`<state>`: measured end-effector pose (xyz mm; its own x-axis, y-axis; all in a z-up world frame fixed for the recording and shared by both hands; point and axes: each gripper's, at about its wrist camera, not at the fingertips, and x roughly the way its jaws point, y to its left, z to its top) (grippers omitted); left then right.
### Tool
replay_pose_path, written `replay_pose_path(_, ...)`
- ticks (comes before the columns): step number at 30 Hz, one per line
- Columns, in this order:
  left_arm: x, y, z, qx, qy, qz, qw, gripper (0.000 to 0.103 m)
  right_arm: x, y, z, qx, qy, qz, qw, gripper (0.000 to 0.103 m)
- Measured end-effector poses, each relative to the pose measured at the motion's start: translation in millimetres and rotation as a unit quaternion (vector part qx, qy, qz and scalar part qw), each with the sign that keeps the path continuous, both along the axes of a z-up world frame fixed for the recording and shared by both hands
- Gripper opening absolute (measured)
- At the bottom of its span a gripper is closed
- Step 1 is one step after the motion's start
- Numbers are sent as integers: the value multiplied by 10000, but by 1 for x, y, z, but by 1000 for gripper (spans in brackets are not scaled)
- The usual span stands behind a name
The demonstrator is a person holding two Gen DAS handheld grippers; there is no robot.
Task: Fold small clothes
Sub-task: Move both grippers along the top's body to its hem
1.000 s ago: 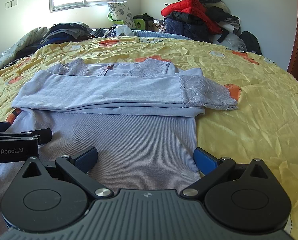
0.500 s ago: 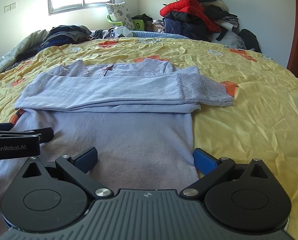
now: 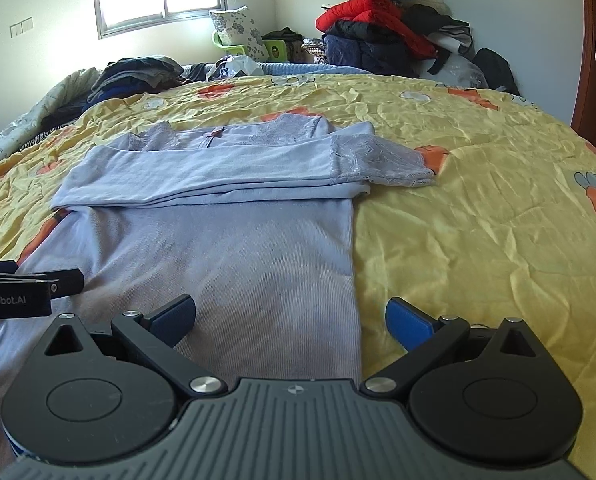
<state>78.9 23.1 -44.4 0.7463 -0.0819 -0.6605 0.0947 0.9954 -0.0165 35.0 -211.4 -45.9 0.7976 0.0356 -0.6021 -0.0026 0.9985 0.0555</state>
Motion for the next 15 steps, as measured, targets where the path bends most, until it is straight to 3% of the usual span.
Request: replay_pose_path(15, -23, -1, 7, 381, -102, -83, 9992, 103, -31, -5, 7, -149, -256, 247, 9993, 102)
